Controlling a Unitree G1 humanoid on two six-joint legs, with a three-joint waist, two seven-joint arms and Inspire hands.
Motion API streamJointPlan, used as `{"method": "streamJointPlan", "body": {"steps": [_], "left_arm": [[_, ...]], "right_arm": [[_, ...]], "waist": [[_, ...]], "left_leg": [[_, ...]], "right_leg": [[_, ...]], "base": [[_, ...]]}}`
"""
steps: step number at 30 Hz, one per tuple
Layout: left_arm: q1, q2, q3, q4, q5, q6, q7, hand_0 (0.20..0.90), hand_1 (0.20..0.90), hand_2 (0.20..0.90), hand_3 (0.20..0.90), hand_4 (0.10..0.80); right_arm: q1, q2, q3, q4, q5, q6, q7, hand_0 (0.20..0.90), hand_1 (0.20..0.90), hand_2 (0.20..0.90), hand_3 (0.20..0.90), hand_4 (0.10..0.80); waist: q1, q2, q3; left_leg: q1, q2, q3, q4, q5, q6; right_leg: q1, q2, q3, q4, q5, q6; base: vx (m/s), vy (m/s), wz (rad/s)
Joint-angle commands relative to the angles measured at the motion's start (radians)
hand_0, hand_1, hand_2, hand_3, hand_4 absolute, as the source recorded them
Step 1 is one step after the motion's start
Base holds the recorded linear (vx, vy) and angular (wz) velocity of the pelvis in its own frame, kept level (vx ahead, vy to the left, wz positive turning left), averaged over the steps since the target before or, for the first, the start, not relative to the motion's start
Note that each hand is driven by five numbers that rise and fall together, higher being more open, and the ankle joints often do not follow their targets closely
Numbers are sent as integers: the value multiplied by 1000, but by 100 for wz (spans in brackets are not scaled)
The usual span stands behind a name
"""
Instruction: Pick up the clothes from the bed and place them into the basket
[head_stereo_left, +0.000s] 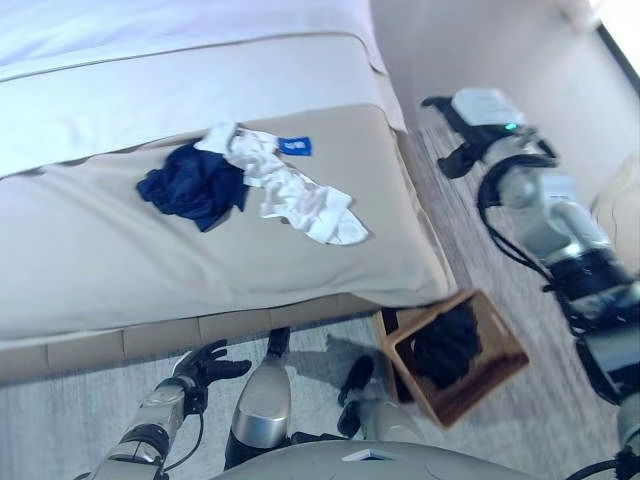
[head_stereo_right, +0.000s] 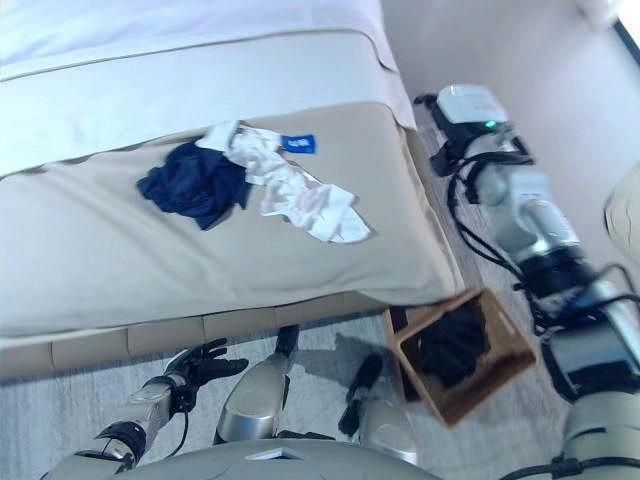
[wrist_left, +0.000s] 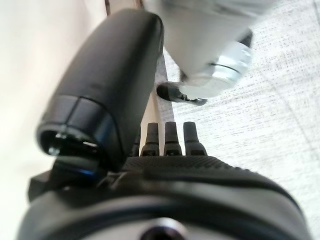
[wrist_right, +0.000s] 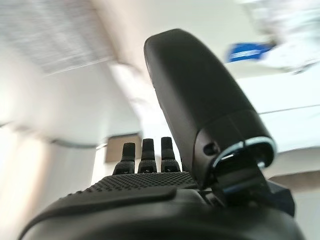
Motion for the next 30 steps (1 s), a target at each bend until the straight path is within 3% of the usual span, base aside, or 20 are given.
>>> {"method": "streamJointPlan", "body": {"steps": [1,3,8,13,14,17,22,24,25,27,29,30], "left_arm": [[31,86,-76,24,-2,3,-25,900,900,900,900,800],[-32,98,-102,0,-48,0,-31,900,900,900,900,800],[-106,77,-132,-49,-118,-33,-15,900,900,900,900,800],[-82,48,-151,-107,-170,-69,17,900,900,900,900,800],[-75,44,-157,-117,-183,-77,21,900,900,900,900,800],[-61,42,-166,-137,-205,-85,22,900,900,900,900,800],[-36,48,-177,-172,-222,-102,14,900,900,900,900,800],[-29,58,-184,-194,-226,-97,15,900,900,900,900,800],[-29,57,-192,-197,-227,-101,18,900,900,900,900,800],[-25,49,-199,-194,-229,-117,17,900,900,900,900,800],[-19,36,-214,-183,-225,-149,26,900,900,900,900,800],[-14,31,-214,-182,-223,-156,32,900,900,900,900,800]], "right_arm": [[-154,25,53,106,153,105,-92,900,900,900,900,800],[-254,89,65,287,253,121,-171,900,900,900,900,800],[-435,155,58,522,416,136,-282,900,900,900,900,800],[-483,162,96,640,408,253,-223,900,900,900,900,800],[-489,165,100,664,429,327,-179,900,900,900,900,800],[-488,173,96,717,438,411,-129,900,900,900,900,800],[-486,187,76,746,440,408,-153,900,900,900,900,800],[-483,189,79,737,483,377,-196,444,444,444,367,267],[-490,192,75,727,512,334,-273,300,300,300,200,100],[-501,203,63,693,529,267,-382,300,300,300,200,100],[-520,204,71,605,449,152,-578,300,300,300,200,100],[-519,198,73,555,412,140,-617,300,300,300,200,100]], "waist": [[66,-6,-63],[112,2,-10],[187,19,78],[228,40,132],[234,49,149],[241,64,160],[250,92,160],[246,98,160],[244,102,160],[235,107,160],[215,106,160],[207,102,160]], "left_leg": [[-83,-73,-19,89,-122,93],[-129,-65,-43,86,-130,83],[-239,-60,-75,63,-83,70],[-305,-71,-95,69,-53,66],[-325,-75,-101,77,-45,65],[-377,-75,-111,88,-33,64],[-468,-96,-130,151,-37,72],[-484,-96,-134,155,-35,75],[-489,-96,-136,150,-31,75],[-490,-93,-134,144,-30,76],[-478,-84,-123,131,-31,74],[-470,-82,-119,126,-34,73]], "right_leg": [[-64,-80,14,192,-45,36],[-90,-87,-3,210,-48,46],[-143,-82,-66,197,-67,37],[-185,-86,-117,216,-87,34],[-201,-89,-125,228,-93,31],[-247,-93,-146,253,-102,29],[-336,-118,-163,335,-109,24],[-359,-119,-160,350,-109,27],[-370,-117,-154,354,-110,28],[-385,-117,-143,365,-112,29],[-392,-110,-122,361,-113,30],[-391,-107,-114,356,-112,30]], "base": [[-177,13,60],[-199,-72,54],[-210,-36,32],[-59,36,18],[-41,49,4],[-31,37,16],[-18,1,8],[-3,-67,12],[-28,-45,18],[-51,-21,8],[-76,-2,-18],[-68,13,-30]]}}
